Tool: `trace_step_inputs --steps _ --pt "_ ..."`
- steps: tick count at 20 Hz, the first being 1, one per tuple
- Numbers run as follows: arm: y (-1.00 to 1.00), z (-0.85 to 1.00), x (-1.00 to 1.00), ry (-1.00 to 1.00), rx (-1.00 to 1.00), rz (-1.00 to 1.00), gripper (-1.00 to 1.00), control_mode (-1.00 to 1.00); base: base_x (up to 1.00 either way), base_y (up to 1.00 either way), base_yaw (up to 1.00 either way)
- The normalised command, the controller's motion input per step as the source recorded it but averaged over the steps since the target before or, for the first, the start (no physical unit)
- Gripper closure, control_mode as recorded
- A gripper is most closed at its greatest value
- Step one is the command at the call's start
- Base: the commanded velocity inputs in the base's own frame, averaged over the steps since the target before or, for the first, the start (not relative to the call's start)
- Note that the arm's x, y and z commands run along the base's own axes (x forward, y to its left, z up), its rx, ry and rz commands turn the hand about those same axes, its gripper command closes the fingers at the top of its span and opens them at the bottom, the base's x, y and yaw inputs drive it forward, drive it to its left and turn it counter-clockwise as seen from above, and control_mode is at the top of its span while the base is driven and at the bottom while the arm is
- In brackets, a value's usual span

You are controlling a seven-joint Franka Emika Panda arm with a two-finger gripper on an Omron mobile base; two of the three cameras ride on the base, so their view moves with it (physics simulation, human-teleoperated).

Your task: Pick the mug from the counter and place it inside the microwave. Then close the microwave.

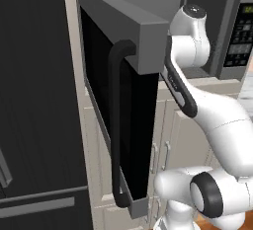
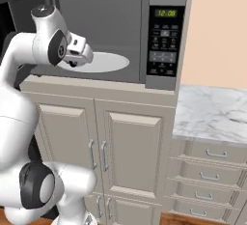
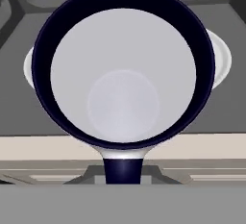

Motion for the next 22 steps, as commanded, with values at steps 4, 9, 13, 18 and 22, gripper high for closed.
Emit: trace_step_inputs --steps 4,9,13,18,22 --pt "0.01 -0.15 0.58 0.07 0.0 0.0 1.0 -1.0 0.0 0.0 0.0" --pt "0.0 -0.13 0.15 0.05 0.0 0.0 1.0 -1.0 0.0 0.0 0.0" --pt "0.03 -0.14 0.54 0.0 0.0 0.0 1.0 -1.0 0.0 0.0 0.0" --pt "0.06 -0.13 0.55 0.01 0.0 0.0 1.0 -1.0 0.0 0.0 0.0" --pt "0.04 -0.22 0.37 0.08 0.0 0.0 1.0 -1.0 0.0 0.0 0.0"
